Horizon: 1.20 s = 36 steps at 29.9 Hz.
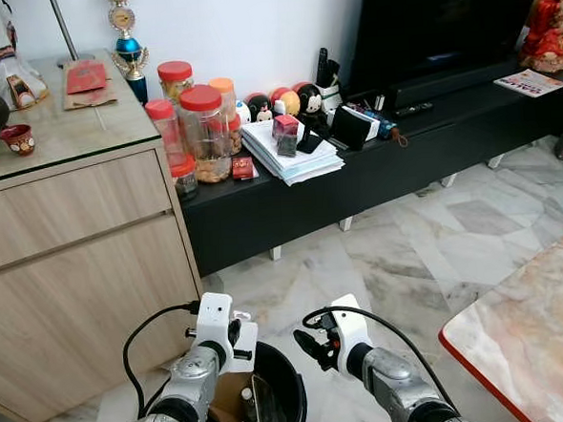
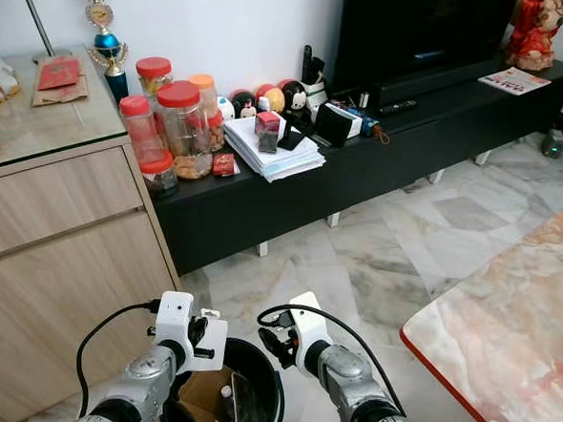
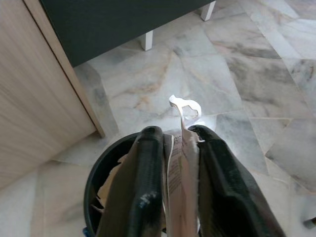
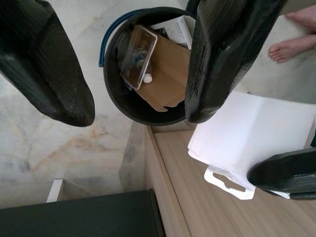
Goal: Picking trash to rubbish bin
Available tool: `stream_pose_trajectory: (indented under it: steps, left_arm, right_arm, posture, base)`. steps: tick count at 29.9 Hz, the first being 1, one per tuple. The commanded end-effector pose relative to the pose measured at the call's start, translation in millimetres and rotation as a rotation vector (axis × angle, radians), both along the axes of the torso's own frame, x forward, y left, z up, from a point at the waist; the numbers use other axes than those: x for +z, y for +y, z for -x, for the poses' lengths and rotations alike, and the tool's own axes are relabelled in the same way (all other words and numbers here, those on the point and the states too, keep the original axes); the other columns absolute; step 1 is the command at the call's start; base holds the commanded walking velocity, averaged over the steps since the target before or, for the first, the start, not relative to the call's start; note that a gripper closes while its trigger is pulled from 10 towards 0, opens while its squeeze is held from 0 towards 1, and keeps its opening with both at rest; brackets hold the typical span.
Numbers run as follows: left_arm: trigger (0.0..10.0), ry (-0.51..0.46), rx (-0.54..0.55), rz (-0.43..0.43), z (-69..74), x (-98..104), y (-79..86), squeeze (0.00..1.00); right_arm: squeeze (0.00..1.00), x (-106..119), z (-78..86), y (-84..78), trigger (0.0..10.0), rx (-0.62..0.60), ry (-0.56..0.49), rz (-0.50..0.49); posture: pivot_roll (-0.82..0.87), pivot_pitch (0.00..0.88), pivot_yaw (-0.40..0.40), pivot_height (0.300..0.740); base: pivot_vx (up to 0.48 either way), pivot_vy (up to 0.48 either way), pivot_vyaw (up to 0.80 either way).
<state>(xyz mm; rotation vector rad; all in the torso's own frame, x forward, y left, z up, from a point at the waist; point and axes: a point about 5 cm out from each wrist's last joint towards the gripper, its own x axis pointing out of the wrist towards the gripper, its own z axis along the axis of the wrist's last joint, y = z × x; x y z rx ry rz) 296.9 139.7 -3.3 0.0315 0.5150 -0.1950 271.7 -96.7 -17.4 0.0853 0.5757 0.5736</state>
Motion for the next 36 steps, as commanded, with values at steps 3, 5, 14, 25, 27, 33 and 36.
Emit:
stream_pose_trajectory:
  steps: [3,5,14,25,27,33,36]
  left_arm:
    - [10.0,-0.003,-0.005,0.005,-1.8,1.6,0.0,1.00]
    - [10.0,-0.004,-0.002,0.006,-1.9,1.6,0.1,1.00]
    - [10.0,-0.004,0.005,0.009,-0.3,0.4,1.9,1.00]
    - [10.0,0.060,0.158,-0.086,24.8,-20.9,35.1,0.00]
    - [10.0,0.138,0.221,-0.136,47.7,-37.6,50.8,0.00]
    - [10.0,0.317,0.286,-0.204,110.3,-72.0,74.1,0.00]
    - [10.0,0.377,0.303,-0.207,133.9,-82.1,77.8,0.00]
  right_arm:
    - [0.00,2.6,-2.4,-2.7,10.0,-0.008,-0.019,-0.009]
    - [0.00,2.3,-2.2,-3.6,10.0,-0.012,-0.016,-0.008]
    - [0.00,0.4,-0.6,-5.3,10.0,-0.020,-0.008,-0.006]
    - [0.00,-12.5,10.1,-17.2,10.0,-0.117,0.048,0.038]
    - [0.00,-21.7,18.8,-27.1,10.0,-0.187,0.098,0.068]
    - [0.00,-46.7,51.2,-50.9,10.0,-0.300,0.237,0.151]
    - [0.00,-54.1,63.5,-56.9,10.0,-0.330,0.277,0.172]
  posture:
    - [-0.02,0.004,-0.077,0.740]
    - [-0.02,0.000,-0.078,0.740]
    - [-0.02,0.000,-0.080,0.740]
    - [-0.01,0.000,-0.068,0.740]
    - [-0.01,0.000,-0.067,0.740]
    - [0.00,0.000,-0.066,0.740]
    - [0.00,0.000,-0.062,0.740]
  base:
    - [0.000,0.000,0.00]
    - [0.000,0.000,0.00]
    - [0.000,0.000,0.00]
    - [0.000,0.000,0.00]
    - [0.000,0.000,0.00]
    - [0.000,0.000,0.00]
    - [0.000,0.000,0.00]
